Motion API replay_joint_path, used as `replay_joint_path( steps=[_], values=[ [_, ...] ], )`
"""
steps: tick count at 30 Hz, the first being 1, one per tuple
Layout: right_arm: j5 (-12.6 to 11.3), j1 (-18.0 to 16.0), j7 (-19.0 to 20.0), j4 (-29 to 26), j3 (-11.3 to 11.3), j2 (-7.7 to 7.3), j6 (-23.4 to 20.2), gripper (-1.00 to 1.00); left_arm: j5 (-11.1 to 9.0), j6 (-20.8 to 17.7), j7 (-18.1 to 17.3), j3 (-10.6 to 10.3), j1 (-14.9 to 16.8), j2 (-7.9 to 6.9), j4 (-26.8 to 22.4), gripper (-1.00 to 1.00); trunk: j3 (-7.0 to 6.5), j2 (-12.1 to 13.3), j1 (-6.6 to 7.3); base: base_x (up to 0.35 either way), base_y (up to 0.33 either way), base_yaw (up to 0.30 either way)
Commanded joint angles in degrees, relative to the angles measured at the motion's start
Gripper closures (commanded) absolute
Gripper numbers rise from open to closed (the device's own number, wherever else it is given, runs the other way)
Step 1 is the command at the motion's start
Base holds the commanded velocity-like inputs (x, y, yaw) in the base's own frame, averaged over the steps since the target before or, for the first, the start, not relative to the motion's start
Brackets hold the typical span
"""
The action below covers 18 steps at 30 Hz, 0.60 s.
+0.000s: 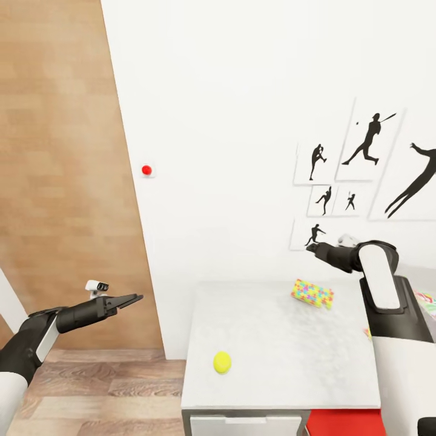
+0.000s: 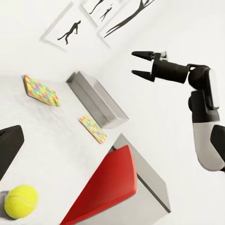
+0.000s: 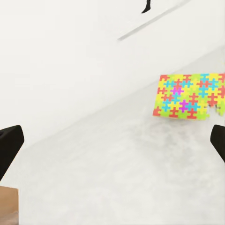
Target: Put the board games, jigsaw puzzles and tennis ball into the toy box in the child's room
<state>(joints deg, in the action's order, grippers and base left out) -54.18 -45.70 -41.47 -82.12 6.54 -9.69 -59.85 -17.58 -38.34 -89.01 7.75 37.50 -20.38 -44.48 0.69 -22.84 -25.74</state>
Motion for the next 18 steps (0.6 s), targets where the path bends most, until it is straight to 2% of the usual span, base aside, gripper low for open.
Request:
replay_joint_path(
  steps=[1,5,9,12,13,14,17,18],
  values=[
    [-0.74,-0.29,-0.67,0.61,0.02,-0.56,-0.15,-1.0,-0.01,-0.6,-0.19,-0.02,0.03,-0.04,0.01,-1.0,0.07,-0.08,-0.05,0.11,0.053,0.0],
    [-0.87,-1.72,-0.76,2.57,-0.01,-2.2,-0.15,-1.0,0.0,-0.62,-0.2,-0.02,0.03,-0.08,0.01,-1.0,0.07,-0.08,-0.05,0.06,0.029,0.0],
    [-0.91,-5.82,-0.79,6.8,-0.44,-3.34,-0.15,-1.0,-0.06,-0.66,-0.24,-0.02,0.03,-0.13,-0.05,-1.0,0.07,-0.08,-0.05,0.02,0.009,0.0],
    [-0.92,-9.81,-0.8,12.14,-0.66,-3.66,-0.15,-1.0,-0.08,-0.67,-0.27,-0.02,0.03,-0.3,-0.11,-1.0,0.07,-0.08,-0.05,0.006,0.003,0.0],
    [-0.92,-11.85,-0.82,15.54,-0.85,-3.63,-0.15,-1.0,-0.08,-0.72,-0.27,-0.02,0.03,-0.35,-0.11,-1.0,0.07,-0.08,-0.05,0.003,0.001,0.0],
    [-0.92,-13.91,-0.84,19.29,-1.34,-3.62,-0.15,-1.0,-0.08,-0.79,-0.31,-0.05,0.03,-0.39,-0.13,-1.0,0.07,-0.08,-0.05,0.002,0.001,0.0],
    [-0.93,-16.73,-0.87,24.25,-2.7,-3.73,-0.15,-1.0,-0.07,-1.04,-0.34,-0.07,0.03,-0.45,-0.15,-1.0,0.07,-0.08,-0.05,0.001,0.001,0.0],
    [-0.93,-18.16,-0.84,26.51,-3.86,-3.79,-0.15,-1.0,-0.06,-1.18,-0.35,-0.08,0.03,-0.5,-0.16,-1.0,0.07,-0.08,-0.05,0.0,0.0,0.0]
  ],
)
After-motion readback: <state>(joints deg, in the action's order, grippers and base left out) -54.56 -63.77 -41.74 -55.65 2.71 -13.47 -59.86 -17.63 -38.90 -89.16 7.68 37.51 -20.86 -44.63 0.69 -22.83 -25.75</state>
